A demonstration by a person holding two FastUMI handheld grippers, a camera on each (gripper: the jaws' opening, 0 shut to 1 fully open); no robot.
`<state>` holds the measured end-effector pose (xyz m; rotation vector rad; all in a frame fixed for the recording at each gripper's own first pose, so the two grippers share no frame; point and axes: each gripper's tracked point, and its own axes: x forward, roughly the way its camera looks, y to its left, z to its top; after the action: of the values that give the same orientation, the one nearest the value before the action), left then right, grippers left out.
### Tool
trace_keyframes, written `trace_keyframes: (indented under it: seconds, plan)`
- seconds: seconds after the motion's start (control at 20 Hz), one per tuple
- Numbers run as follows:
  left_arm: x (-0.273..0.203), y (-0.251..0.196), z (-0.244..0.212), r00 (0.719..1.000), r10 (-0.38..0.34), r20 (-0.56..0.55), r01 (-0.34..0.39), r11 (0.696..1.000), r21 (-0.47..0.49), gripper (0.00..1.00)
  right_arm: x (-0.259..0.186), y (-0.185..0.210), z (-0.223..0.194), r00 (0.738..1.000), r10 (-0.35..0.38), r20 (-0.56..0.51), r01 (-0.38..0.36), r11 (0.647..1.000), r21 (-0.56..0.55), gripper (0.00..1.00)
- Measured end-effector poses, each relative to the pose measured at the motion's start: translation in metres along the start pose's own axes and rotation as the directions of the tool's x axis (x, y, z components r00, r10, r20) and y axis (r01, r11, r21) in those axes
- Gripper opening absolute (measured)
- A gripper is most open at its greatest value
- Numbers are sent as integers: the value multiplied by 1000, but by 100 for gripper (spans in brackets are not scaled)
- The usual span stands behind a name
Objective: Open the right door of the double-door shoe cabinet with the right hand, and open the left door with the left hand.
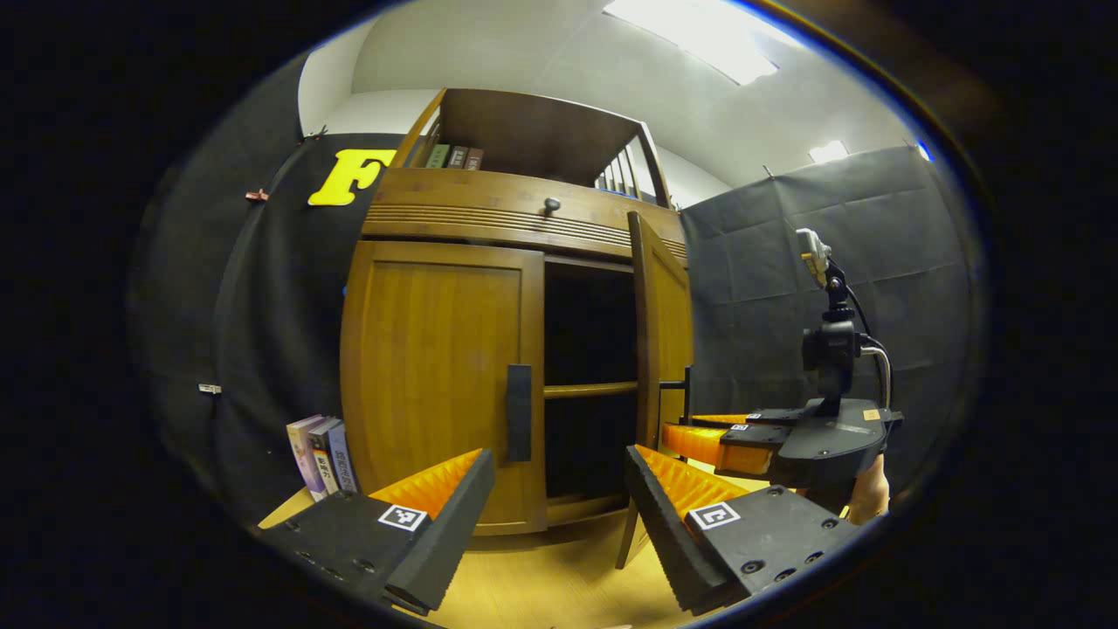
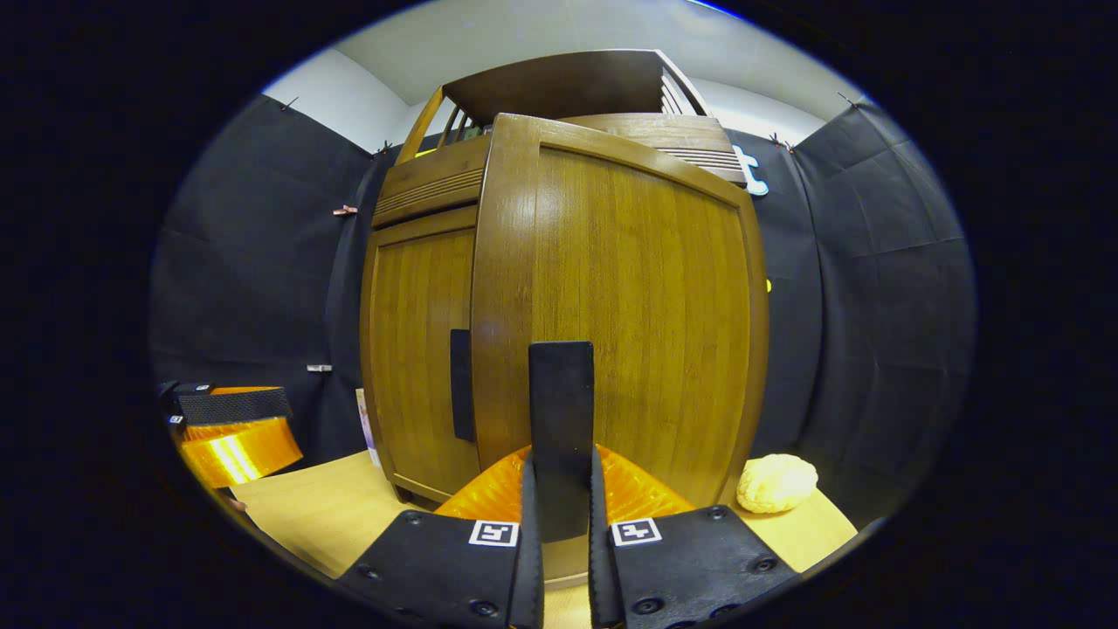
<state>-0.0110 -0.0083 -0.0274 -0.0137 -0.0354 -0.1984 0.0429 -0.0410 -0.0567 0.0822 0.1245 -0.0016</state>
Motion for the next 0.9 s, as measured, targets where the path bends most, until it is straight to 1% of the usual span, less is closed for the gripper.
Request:
trace_keyframes:
  seconds: [0.15, 0.25, 0.35, 0.4, 0.45, 0.55, 0.6, 0.65, 0.75, 0.8, 0.9]
  plan:
    - [6, -20, -3, 999, -53, 4, 53, 999, -8, 93, -14, -8, 2, 1000, 1, 5, -1, 1000, 25, 24]
    - [11, -27, -6, 998, -69, 2, 69, 997, -15, 93, -18, -15, 5, 1000, 3, 6, -3, 999, 42, 24]
    - [18, -28, -9, 998, -68, -2, 68, 998, -16, 92, -23, -21, 6, 1000, -1, 10, 1, 999, 50, 24]
    - [21, -29, -11, 998, -65, -4, 65, 998, -18, 92, -29, -23, 7, 1000, -4, 15, 3, 999, 48, 19]
    - [24, -30, -14, 998, -65, -7, 64, 998, -23, 92, -33, -26, 8, 1000, -10, 19, 9, 999, 44, 24]
    - [31, -32, -18, 998, -64, -17, 63, 997, -35, 92, -46, -33, 6, 999, -30, 24, 29, 999, 27, 24]
    - [33, -32, -21, 998, -62, -23, 61, 997, -41, 92, -51, -37, 5, 999, -42, 23, 42, 999, 16, 19]
    - [35, -33, -23, 998, -59, -28, 58, 997, -47, 92, -55, -42, 6, 998, -56, 24, 56, 998, 8, 24]
    - [37, -35, -26, 998, -56, -35, 54, 997, -51, 93, -62, -50, 6, 997, -74, 22, 74, 997, -2, 24]
    - [38, -35, -26, 998, -50, -38, 48, 998, -46, 93, -64, -54, 7, 997, -79, 23, 79, 997, -3, 19]
    - [41, -36, -27, 999, -33, -41, 32, 999, -27, 93, -72, -64, 8, 995, -94, 23, 94, 996, -3, 19]
